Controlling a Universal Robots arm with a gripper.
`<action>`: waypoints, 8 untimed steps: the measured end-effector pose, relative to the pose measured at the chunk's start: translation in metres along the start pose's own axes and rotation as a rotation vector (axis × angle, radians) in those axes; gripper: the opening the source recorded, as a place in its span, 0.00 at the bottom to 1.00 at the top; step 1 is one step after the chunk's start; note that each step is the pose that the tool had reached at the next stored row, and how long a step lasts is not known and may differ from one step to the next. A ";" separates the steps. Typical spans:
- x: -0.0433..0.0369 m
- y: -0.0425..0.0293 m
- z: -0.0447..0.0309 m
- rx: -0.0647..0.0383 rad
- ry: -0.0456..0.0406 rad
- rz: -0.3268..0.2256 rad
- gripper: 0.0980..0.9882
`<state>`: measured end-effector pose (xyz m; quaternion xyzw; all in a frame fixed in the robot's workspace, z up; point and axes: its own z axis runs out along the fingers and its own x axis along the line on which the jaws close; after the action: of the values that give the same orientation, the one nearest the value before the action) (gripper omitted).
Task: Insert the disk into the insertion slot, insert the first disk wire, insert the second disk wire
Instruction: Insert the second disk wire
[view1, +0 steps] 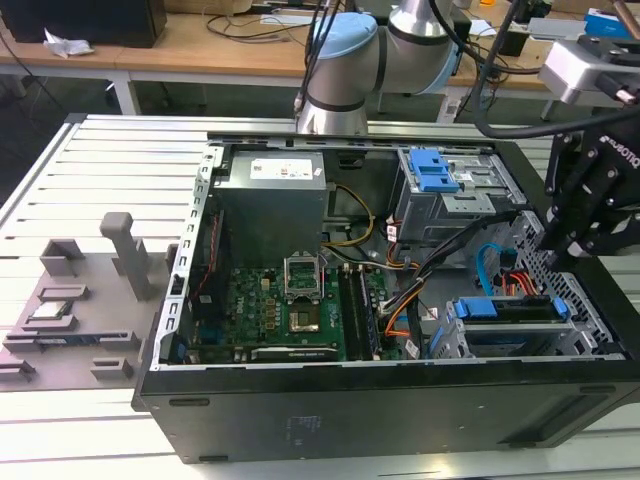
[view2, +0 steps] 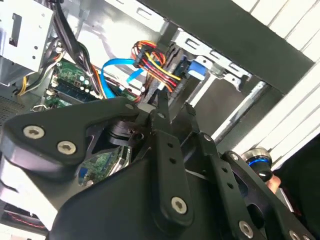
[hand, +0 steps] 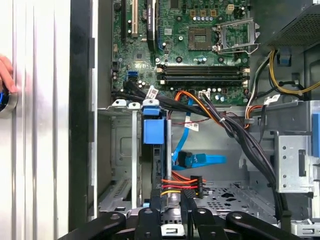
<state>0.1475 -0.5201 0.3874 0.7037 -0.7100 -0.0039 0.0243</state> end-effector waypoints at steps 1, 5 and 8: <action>-0.0028 0.0019 0.0013 0.000 0.0001 0.000 0.23; -0.0088 0.0159 0.0062 0.000 0.0020 0.000 0.23; -0.0088 0.0229 0.0081 0.000 0.0068 0.000 0.23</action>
<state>0.1243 -0.5113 0.3800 0.7037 -0.7100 -0.0015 0.0267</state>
